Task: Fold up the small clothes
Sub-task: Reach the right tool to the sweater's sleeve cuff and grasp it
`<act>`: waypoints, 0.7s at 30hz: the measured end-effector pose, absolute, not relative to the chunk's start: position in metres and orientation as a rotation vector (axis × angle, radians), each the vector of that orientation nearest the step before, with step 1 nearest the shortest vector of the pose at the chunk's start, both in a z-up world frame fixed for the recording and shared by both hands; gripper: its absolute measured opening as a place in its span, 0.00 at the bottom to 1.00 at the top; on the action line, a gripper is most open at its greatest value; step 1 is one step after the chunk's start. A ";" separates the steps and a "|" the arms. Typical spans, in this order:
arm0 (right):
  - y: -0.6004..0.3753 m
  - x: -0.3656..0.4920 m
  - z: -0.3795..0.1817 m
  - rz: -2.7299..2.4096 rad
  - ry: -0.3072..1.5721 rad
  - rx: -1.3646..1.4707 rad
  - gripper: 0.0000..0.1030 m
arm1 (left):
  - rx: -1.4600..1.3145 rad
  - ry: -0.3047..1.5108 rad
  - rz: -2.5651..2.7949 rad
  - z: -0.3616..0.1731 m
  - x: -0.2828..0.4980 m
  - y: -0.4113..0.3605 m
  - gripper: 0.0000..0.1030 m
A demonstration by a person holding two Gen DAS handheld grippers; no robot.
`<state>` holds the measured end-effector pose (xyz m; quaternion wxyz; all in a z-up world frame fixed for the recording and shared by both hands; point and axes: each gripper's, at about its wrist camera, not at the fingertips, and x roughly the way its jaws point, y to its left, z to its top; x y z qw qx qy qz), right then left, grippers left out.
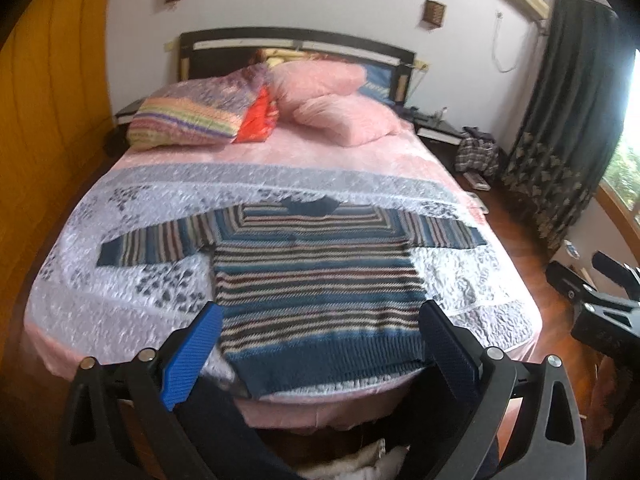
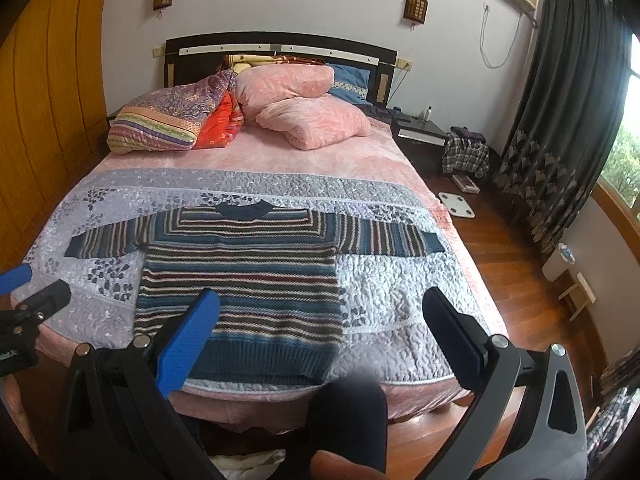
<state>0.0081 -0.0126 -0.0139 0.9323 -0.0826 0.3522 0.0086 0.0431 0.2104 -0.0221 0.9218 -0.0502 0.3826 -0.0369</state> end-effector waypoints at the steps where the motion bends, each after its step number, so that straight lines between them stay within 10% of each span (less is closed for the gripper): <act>1: -0.016 0.013 -0.017 0.019 0.699 -0.168 0.97 | -0.104 0.780 -0.089 -0.025 0.046 0.211 0.96; 12: -0.154 0.127 -0.108 0.069 0.764 0.152 0.97 | -0.216 0.842 -0.165 -0.101 0.123 0.225 0.96; 16: -0.218 0.175 -0.172 0.041 0.897 0.350 0.65 | -0.297 0.834 -0.186 -0.132 0.149 0.231 0.96; 21: -0.295 0.237 -0.256 0.007 1.030 0.678 0.64 | -0.307 0.756 -0.127 -0.157 0.181 0.239 0.96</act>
